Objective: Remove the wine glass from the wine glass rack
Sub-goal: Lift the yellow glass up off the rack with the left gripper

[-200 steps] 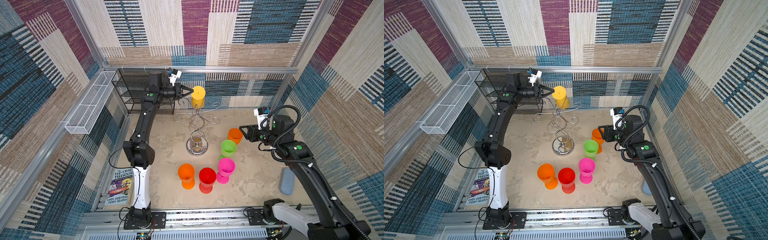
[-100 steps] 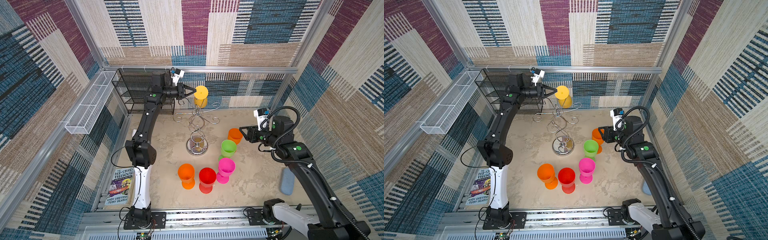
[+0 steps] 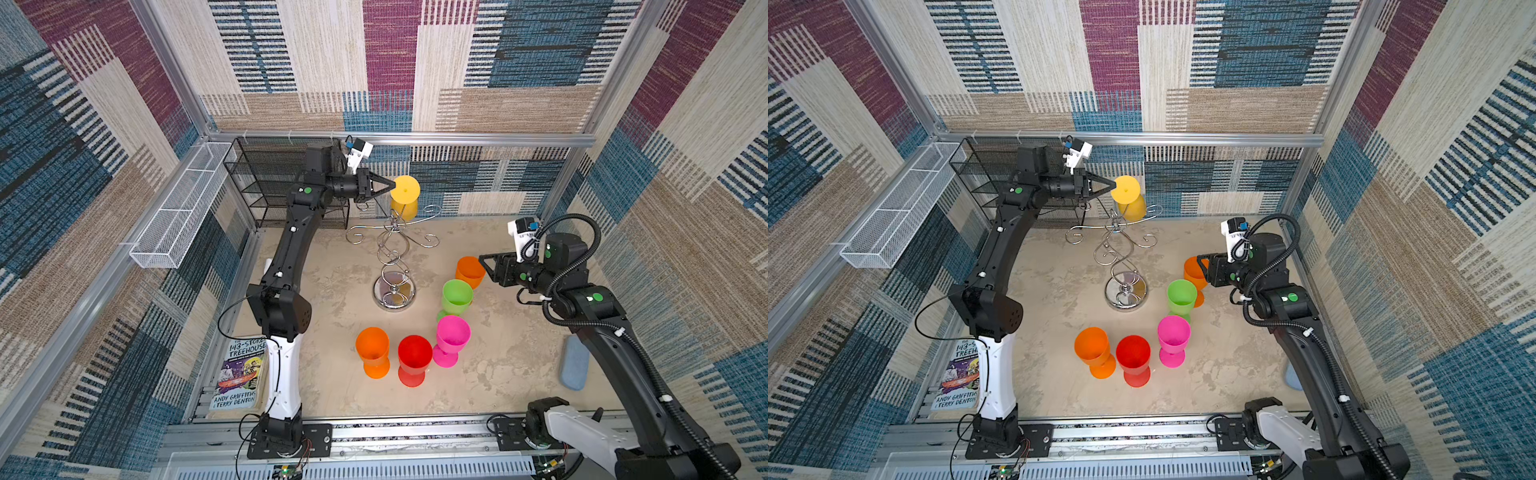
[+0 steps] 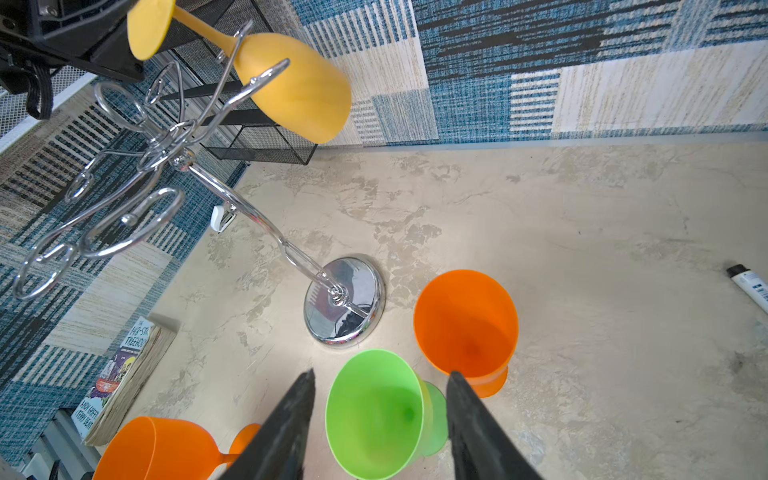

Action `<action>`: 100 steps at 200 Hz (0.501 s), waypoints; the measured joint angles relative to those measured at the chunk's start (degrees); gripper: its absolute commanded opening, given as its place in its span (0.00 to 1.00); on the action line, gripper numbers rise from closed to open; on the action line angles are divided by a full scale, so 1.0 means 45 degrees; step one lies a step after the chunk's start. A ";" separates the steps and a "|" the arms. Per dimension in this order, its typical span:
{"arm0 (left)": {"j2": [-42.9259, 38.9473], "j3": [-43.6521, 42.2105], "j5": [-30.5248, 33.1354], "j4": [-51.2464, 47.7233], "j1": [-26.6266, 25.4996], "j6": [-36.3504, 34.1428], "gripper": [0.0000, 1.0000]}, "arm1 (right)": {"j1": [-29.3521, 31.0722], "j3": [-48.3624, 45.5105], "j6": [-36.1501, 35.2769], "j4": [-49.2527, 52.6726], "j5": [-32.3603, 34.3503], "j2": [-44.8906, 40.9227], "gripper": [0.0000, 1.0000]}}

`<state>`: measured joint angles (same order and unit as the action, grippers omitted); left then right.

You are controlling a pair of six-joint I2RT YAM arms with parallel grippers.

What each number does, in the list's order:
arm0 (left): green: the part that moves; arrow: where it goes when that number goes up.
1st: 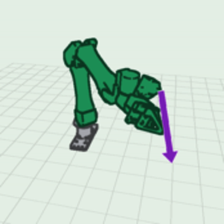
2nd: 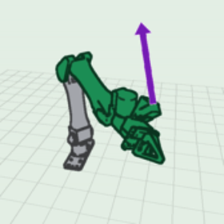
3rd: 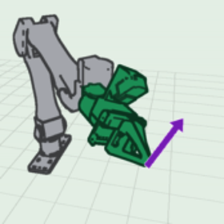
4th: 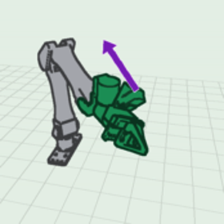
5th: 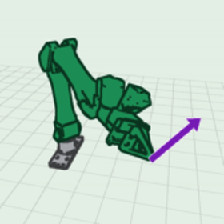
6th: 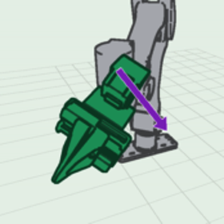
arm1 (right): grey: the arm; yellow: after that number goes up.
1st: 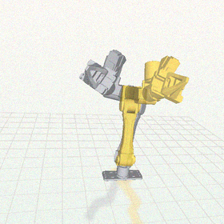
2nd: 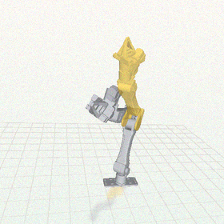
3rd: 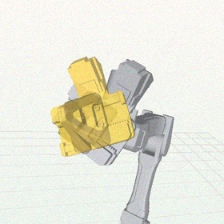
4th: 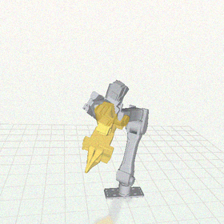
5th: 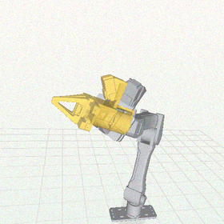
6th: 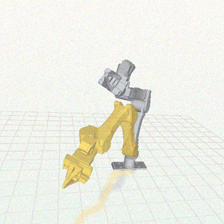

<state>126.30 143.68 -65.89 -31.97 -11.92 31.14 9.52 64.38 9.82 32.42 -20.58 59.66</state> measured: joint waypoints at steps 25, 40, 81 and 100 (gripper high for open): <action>-0.0141 0.0000 0.0223 -0.0816 0.0126 -0.0617 0.00 | 0.0000 -0.0019 0.0000 0.0000 0.0000 -0.0029 0.53; -0.0209 0.0000 0.0253 -0.1209 0.0199 -0.0903 0.00 | -0.0005 -0.0049 0.0000 0.0000 -0.0005 -0.0049 0.53; -0.0403 0.0000 0.0272 -0.1919 0.0379 -0.1321 0.00 | -0.0024 -0.0058 0.0000 -0.0005 -0.0063 -0.0049 0.53; -0.0447 -0.0005 0.0277 -0.2127 0.0549 -0.1389 0.00 | -0.0024 -0.0058 0.0000 -0.0005 -0.0092 -0.0044 0.53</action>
<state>124.29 143.65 -64.64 -41.54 -9.45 24.88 9.41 64.12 9.82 32.40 -20.99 59.46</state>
